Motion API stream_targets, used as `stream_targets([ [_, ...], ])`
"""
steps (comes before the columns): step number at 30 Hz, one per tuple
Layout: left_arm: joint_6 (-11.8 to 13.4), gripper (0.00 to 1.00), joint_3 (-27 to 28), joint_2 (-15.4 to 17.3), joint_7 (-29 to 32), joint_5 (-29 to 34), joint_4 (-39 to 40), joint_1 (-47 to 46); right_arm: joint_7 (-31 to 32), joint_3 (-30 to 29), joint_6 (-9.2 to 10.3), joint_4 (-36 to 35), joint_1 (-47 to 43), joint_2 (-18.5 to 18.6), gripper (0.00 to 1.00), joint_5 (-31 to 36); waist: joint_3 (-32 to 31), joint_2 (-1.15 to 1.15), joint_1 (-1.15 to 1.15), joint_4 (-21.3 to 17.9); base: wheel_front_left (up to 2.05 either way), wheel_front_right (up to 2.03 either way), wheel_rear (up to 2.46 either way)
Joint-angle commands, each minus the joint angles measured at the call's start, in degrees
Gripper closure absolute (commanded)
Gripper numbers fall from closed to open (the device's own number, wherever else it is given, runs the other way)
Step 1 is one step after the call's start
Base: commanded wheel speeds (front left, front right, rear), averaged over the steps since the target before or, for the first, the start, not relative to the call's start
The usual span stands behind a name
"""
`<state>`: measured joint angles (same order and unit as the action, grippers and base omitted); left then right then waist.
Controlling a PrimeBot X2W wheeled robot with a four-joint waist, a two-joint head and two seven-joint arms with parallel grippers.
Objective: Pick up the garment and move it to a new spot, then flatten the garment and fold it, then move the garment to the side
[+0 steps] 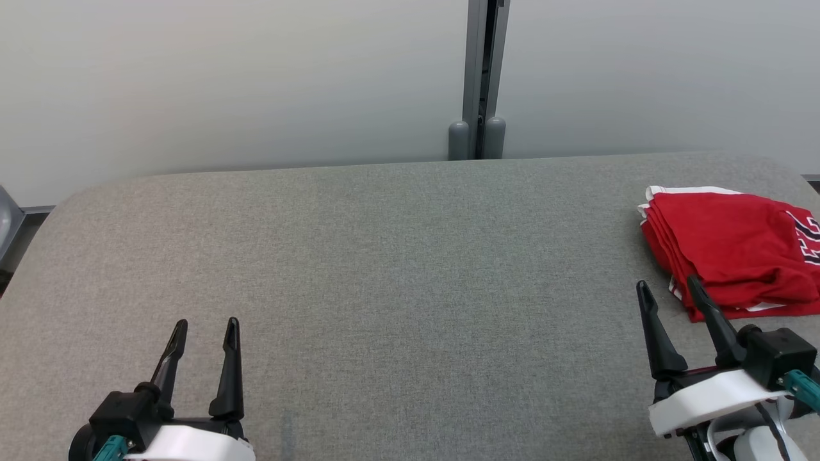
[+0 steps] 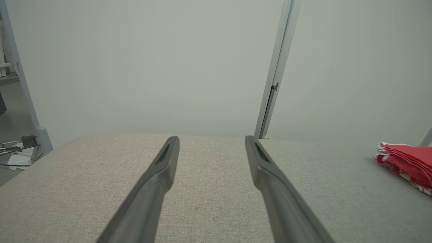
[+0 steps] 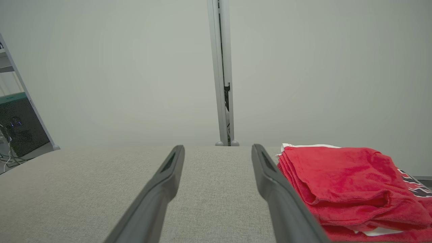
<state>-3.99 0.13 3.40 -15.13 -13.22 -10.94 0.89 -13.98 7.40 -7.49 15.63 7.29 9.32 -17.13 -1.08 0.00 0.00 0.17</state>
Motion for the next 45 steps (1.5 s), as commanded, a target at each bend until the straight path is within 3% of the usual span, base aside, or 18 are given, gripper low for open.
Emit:
stream_targets([
  [1, -0.3, 0.00, 0.2, 0.3, 0.0, 0.1, 0.0, 0.5, -0.2, -0.4, -0.01, -0.6, -0.3, 0.0, 0.00, 0.4, 0.0, 0.00, 0.00, 0.0, 0.00, 0.00, 0.00],
  [15, -1.1, 0.00, 0.8, -0.1, 0.0, 0.7, -1.6, 0.0, -0.8, -3.7, -0.01, -2.9, -1.9, -3.1, 0.00, 3.7, 0.1, 0.00, 0.00, 0.7, 0.00, 0.00, 0.00],
  [45, -1.6, 0.00, 1.1, -0.4, 0.0, 0.8, -3.2, -1.5, 0.2, -3.2, -0.01, -2.7, -2.0, -3.4, 0.00, 3.7, -0.2, 0.00, 0.00, 1.0, 0.00, 0.00, 0.00],
])
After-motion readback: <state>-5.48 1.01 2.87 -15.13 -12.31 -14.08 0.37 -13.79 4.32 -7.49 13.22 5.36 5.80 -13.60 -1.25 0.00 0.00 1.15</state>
